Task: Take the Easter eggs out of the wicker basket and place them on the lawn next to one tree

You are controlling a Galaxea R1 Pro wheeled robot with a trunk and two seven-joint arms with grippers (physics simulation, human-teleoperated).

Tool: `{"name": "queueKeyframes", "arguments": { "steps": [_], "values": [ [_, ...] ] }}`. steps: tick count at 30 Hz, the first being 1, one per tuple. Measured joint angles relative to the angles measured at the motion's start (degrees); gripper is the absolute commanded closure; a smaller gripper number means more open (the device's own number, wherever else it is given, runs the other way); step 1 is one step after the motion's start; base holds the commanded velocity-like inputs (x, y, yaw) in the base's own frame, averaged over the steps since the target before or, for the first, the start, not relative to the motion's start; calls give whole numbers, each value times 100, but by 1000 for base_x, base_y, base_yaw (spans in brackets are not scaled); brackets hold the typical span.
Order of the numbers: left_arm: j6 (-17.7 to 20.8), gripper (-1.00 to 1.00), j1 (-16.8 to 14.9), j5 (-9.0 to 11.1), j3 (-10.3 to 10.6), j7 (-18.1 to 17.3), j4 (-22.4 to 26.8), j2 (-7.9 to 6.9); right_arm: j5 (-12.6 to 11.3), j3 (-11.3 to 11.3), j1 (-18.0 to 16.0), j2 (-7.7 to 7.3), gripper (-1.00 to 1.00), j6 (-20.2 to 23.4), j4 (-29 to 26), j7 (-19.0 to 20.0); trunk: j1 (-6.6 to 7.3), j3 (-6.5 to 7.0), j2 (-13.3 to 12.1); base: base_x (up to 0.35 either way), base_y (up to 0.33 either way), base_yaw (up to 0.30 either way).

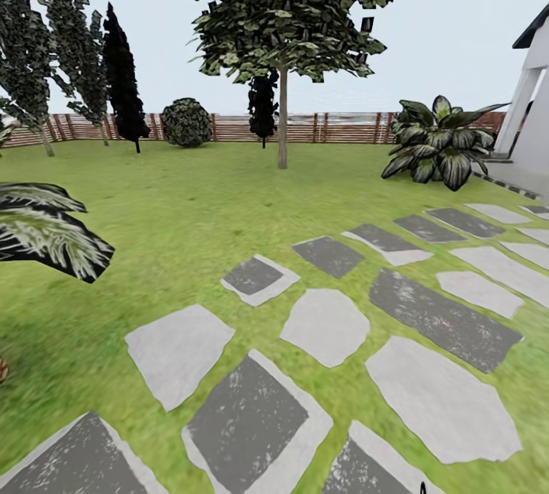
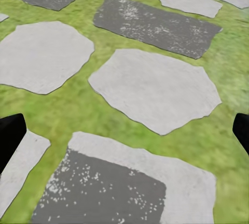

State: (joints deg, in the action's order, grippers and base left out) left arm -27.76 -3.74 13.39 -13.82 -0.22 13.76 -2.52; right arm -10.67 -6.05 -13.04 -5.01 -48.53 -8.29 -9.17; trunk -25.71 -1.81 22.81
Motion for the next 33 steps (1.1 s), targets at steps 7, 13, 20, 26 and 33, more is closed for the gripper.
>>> {"name": "queueKeyframes", "arguments": {
  "steps": [7, 13, 20, 26, 33],
  "values": [
    [1, -100, -2, 0, 0, 6, 0, 7, -6, -1, 0, 0, -100, -1, 0, 0, 0, 0, -1, 327, 0, 0],
    [3, -100, 0, 0, 0, 8, 0, 7, -4, -1, 0, 1, -100, 0, 0, 0, 0, 0, -1, 327, 0, 0],
    [7, -100, 1, 2, 0, 14, 1, 7, -7, -1, -1, 7, -100, 0, 1, 0, 0, 0, -1, 327, 0, 70],
    [9, -100, 0, -12, 3, 14, 1, 15, -8, -1, -1, 7, -100, 0, 1, 0, 0, 0, -1, 327, 0, 173],
    [9, -100, -1, -21, 8, 29, -1, 14, -5, -4, 0, 7, -100, -1, 0, -1, 0, 0, -1, 322, -98, 29]
  ]
}}
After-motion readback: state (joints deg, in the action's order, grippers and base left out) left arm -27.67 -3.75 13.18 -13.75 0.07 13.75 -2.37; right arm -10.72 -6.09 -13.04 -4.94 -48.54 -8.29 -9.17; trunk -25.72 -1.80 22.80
